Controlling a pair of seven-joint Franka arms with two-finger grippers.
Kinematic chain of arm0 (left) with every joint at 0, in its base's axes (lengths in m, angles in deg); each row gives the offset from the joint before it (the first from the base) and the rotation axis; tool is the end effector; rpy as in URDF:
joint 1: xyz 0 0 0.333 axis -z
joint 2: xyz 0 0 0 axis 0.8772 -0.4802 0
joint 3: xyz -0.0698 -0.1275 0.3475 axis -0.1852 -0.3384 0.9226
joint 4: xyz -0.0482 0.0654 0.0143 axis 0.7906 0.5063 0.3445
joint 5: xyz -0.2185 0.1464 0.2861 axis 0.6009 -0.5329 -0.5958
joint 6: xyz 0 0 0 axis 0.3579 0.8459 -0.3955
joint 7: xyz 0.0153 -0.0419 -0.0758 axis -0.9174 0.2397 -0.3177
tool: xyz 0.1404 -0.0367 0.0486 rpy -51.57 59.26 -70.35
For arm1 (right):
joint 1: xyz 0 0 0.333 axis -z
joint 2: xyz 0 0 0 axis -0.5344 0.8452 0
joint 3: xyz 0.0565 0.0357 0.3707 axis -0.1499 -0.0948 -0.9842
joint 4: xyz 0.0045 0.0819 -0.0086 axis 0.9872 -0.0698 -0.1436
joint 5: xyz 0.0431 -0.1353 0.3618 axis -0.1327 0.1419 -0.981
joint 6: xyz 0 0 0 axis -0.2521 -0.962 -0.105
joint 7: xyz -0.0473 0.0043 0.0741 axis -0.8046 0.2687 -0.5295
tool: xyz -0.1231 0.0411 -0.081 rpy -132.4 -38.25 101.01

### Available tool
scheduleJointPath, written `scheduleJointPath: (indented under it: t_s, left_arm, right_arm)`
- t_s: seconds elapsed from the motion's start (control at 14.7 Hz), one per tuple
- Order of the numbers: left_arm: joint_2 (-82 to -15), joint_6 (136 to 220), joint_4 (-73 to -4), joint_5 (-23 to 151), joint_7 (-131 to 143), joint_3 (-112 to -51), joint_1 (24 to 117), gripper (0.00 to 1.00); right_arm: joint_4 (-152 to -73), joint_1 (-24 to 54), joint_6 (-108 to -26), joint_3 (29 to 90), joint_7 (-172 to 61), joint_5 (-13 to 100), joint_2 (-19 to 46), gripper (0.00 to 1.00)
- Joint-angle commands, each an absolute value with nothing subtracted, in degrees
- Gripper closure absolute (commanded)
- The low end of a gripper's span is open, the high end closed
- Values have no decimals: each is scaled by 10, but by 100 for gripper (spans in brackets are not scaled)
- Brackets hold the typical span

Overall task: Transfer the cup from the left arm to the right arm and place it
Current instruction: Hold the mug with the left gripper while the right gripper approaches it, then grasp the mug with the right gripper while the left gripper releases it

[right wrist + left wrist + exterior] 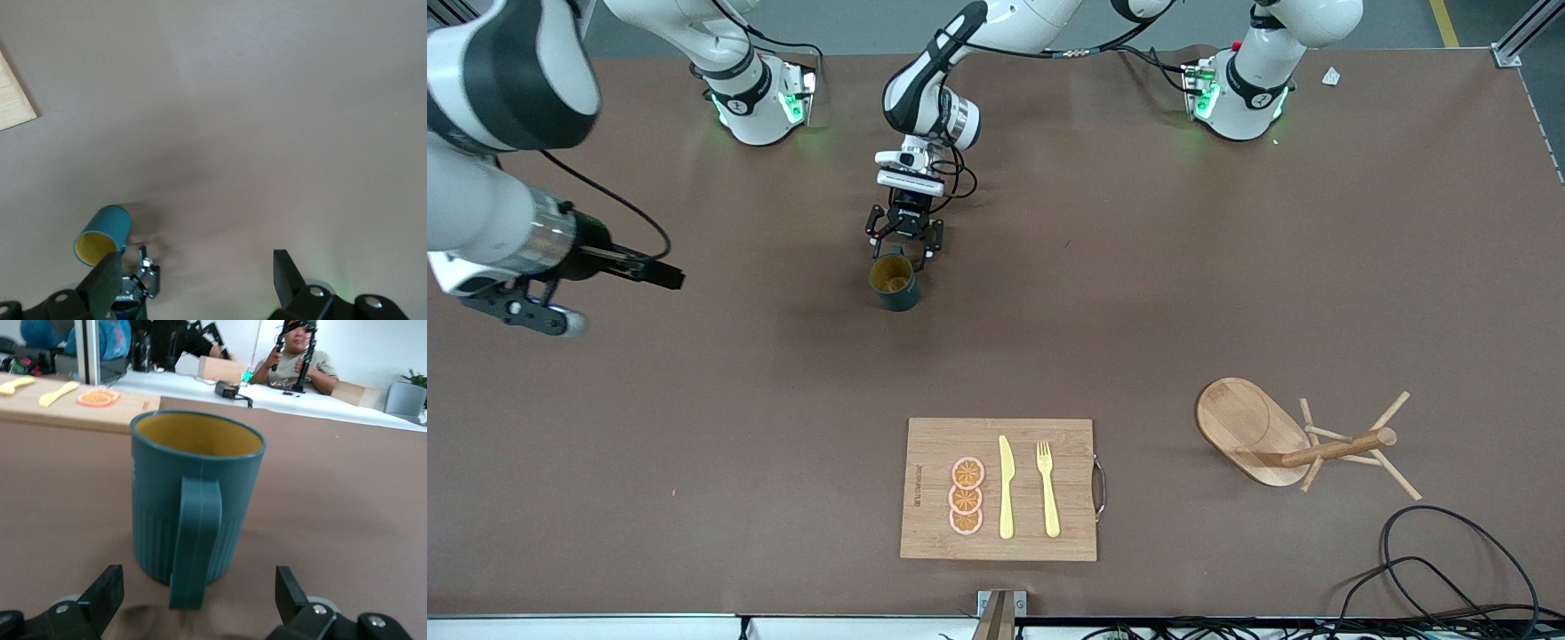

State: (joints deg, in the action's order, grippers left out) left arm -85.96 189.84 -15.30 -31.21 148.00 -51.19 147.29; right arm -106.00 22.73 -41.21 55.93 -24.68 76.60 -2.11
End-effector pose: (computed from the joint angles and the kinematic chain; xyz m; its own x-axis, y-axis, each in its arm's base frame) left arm 0.2393 -0.7578 0.0865 0.3937 0.1272 0.9104 -0.1595 -0.9659 0.2040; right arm 0.5740 0.0893 0.5398 0.9307 -0.3084 -0.1966 -0.3093 -0.9506 0.0269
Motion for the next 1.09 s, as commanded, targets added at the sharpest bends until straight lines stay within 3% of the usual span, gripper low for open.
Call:
scheduleJointPath:
  t_s: [0.0,0.48,0.82,1.02]
  left_arm:
    - [-821,1879,-155,-249,1475,-534,1473,0]
    - [-718,1762,-184,-150,1450,-600,1472,0]
    - [-561,1709,-280,12,1354,-600,1460,0]
    - [-494,1707,-310,47,1259,-600,1400,0]
  right_arm:
    - [-1115,193,-462,563,-230,758,-31,0]
    - [-1221,181,-595,562,-240,735,-27,0]
    - [-1283,166,-660,562,-313,723,-27,0]
    - [-1330,134,-728,562,-328,723,-27,0]
